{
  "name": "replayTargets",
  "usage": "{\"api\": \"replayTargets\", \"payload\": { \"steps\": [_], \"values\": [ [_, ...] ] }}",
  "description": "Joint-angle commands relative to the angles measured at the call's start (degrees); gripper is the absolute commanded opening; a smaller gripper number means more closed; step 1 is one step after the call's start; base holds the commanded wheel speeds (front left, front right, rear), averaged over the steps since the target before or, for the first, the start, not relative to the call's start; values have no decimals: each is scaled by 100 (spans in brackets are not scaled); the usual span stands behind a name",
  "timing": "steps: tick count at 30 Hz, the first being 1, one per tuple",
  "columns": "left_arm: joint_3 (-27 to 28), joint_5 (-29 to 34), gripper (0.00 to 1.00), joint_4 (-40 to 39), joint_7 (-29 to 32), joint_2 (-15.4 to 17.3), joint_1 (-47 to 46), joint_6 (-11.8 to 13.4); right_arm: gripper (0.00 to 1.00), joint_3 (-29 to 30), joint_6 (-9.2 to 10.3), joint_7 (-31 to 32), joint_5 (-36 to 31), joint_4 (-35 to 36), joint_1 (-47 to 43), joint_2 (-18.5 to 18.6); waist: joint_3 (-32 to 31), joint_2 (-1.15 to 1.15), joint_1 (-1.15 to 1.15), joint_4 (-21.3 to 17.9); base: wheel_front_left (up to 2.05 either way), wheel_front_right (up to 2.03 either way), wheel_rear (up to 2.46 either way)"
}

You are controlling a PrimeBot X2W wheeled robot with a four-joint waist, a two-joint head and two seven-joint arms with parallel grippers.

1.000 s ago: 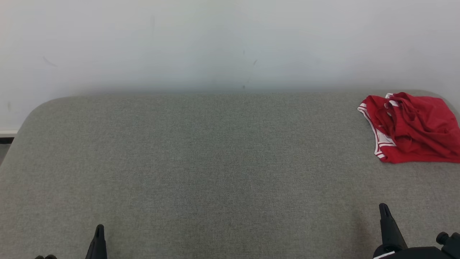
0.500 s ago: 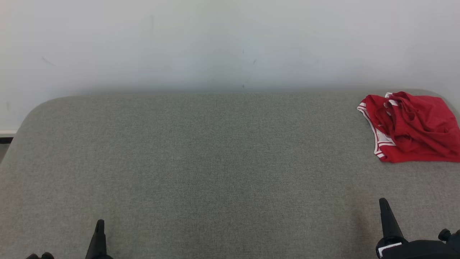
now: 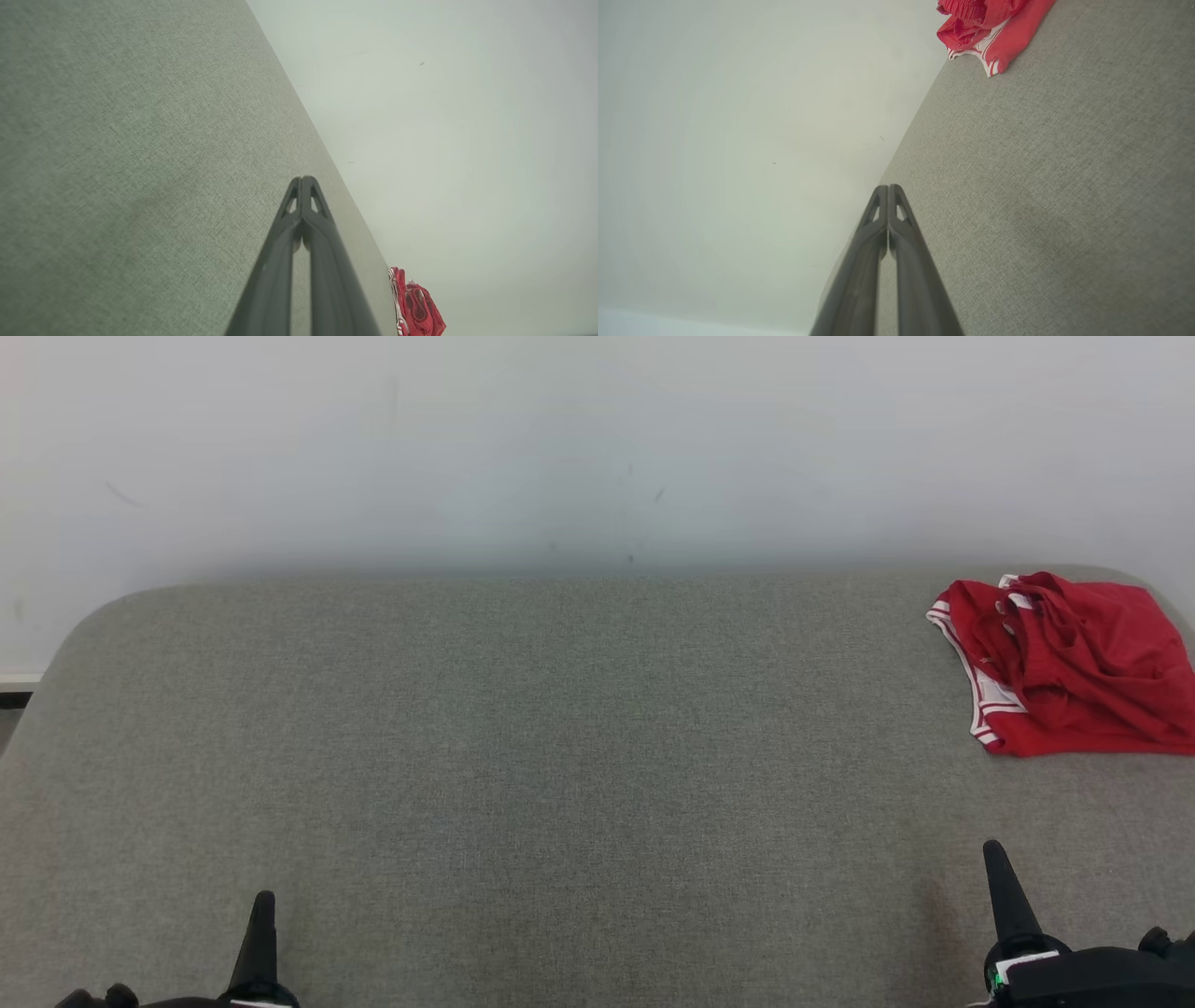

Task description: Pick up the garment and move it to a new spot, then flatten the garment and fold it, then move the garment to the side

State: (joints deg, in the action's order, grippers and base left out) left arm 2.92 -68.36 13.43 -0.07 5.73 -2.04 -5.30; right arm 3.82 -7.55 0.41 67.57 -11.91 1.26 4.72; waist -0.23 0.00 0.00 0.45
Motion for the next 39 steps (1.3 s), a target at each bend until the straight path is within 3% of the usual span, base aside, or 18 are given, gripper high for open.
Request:
{"api": "replayTargets", "payload": {
  "steps": [1, 39],
  "values": [
    [44, -148, 0, -30, 37, -9, -120, -29, 0, 27, 6, 16, 116, 23, 101, -8, 1, 0, 0, -1, 0, 0, 0],
    [303, -1901, 0, 45, 530, -230, -381, -186, 0, 182, 10, 460, 1980, -158, 427, -119, 30, 0, 0, -33, 0, 0, 0]
  ]
}}
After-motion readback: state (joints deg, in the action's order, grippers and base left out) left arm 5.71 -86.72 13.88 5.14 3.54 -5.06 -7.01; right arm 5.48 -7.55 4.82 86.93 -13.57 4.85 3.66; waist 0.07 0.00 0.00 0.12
